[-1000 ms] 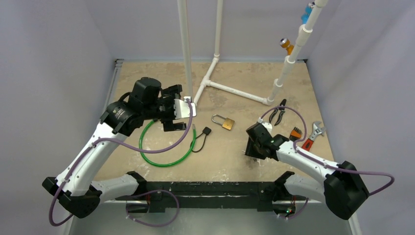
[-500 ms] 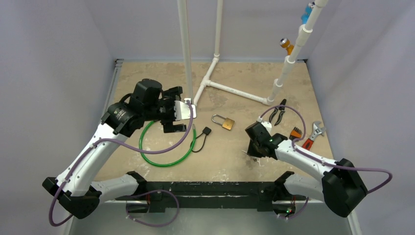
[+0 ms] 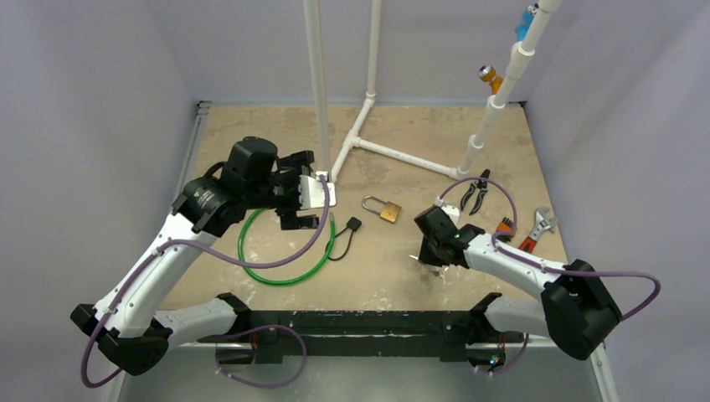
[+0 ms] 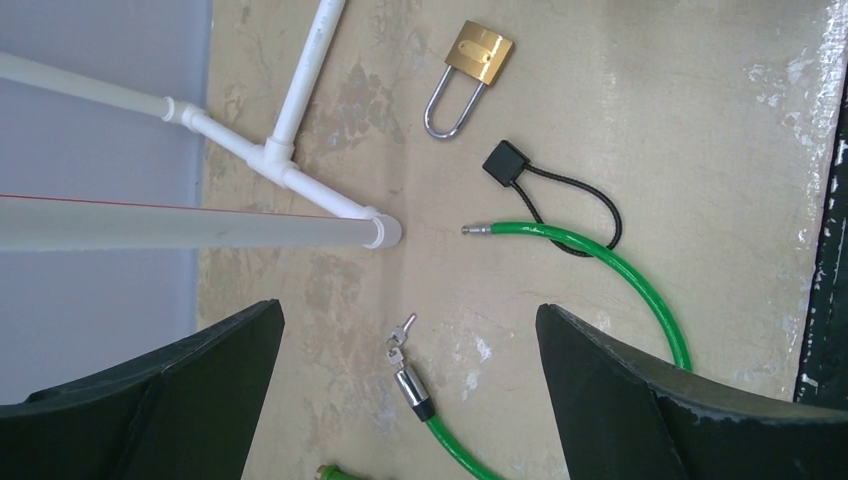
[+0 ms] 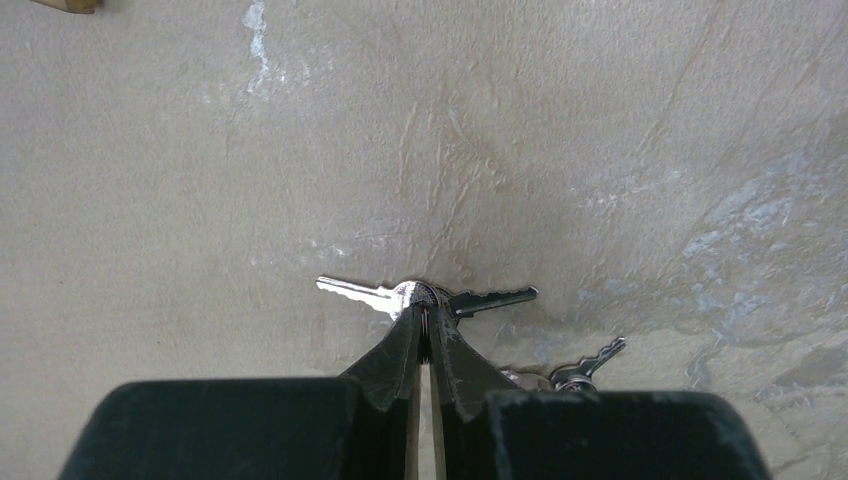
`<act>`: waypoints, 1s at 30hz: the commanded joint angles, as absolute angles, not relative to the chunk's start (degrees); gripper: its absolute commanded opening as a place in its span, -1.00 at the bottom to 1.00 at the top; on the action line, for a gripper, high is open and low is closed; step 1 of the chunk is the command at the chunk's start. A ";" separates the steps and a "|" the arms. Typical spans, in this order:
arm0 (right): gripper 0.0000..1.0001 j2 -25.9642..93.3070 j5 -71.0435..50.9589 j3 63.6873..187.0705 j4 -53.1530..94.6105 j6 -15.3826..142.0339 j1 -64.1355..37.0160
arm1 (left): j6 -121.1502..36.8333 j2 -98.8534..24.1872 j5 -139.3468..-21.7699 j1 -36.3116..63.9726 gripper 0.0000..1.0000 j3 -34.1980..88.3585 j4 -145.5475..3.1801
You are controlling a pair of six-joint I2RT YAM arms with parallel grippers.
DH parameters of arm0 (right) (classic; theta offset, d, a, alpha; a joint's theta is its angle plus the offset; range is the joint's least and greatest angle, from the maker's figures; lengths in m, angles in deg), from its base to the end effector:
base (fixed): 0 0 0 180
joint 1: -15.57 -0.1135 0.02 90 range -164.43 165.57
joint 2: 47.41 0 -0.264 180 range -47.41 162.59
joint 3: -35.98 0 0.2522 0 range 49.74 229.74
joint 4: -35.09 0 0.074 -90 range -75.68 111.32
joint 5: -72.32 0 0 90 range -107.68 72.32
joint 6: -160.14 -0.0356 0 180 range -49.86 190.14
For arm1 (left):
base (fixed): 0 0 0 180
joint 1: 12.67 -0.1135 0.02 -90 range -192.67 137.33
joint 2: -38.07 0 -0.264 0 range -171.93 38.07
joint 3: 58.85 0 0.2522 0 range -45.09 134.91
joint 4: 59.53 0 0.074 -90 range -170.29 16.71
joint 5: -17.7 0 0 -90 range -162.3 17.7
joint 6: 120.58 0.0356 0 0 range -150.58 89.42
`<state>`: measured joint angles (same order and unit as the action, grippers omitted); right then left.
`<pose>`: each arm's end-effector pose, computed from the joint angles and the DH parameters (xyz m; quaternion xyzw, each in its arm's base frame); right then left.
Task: Unlock with the key
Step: Pick up the key from the center of the board.
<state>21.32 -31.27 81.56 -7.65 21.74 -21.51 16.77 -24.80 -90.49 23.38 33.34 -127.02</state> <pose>0.1650 0.1142 0.1612 0.1204 0.9639 0.0558 0.2308 0.1586 -0.1292 0.4053 0.6424 0.6172 -0.0990 0.4434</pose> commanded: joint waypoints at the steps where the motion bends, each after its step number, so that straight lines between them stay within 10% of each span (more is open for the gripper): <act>1: -1.00 21.41 -32.17 82.72 -7.57 21.74 -22.02 | 16.71 -23.73 -93.38 23.92 0.95 35.38 -126.72; 30: -1.00 9.80 -10.77 107.28 0.56 41.90 -22.13 | 13.20 -20.97 -104.39 31.45 0.77 23.44 -112.10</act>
<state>12.16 -15.71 103.68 -2.36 38.68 -21.93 20.95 -20.06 -100.72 30.55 24.43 -118.17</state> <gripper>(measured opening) 0.008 0.922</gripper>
